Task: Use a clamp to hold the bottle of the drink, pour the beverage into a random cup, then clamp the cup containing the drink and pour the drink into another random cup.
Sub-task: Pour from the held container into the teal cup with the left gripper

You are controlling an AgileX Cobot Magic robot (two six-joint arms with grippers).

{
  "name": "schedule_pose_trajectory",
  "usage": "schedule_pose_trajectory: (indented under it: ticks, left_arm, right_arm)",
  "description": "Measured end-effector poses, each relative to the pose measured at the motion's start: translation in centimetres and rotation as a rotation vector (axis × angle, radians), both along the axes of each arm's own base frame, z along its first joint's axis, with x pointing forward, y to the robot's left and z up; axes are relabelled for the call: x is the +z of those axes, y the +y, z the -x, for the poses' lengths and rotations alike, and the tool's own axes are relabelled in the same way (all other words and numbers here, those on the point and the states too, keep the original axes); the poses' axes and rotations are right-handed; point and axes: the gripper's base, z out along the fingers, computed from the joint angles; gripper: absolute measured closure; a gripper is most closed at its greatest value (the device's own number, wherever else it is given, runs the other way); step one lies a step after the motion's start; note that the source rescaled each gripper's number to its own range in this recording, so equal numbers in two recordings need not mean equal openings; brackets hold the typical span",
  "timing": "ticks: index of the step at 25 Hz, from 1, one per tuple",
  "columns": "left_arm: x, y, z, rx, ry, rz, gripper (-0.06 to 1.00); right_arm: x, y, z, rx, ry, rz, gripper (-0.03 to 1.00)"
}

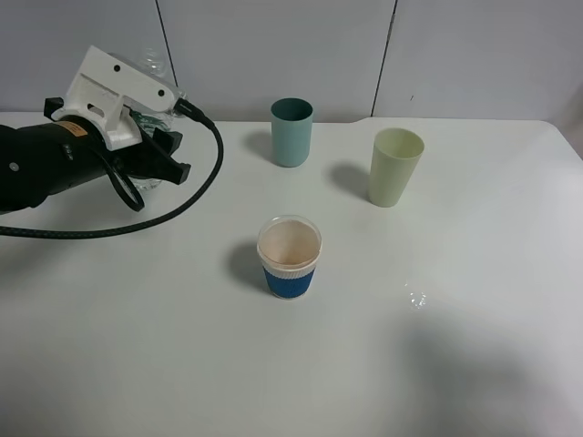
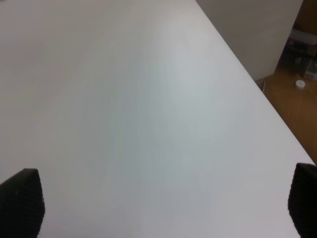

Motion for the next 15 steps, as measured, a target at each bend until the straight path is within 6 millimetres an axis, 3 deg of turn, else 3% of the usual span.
schedule_pose_trajectory:
  ticks: [8, 15]
  left_arm:
    - [1.3, -2.5, 2.2, -0.061, -0.011, -0.143, 0.88]
    - [1.3, -6.2, 5.3, -0.149, -0.045, -0.357, 0.88]
  right_arm:
    - [0.0, 0.0, 0.0, 0.000, 0.000, 0.000, 0.02]
    - [0.0, 0.0, 0.0, 0.000, 0.000, 0.000, 0.02]
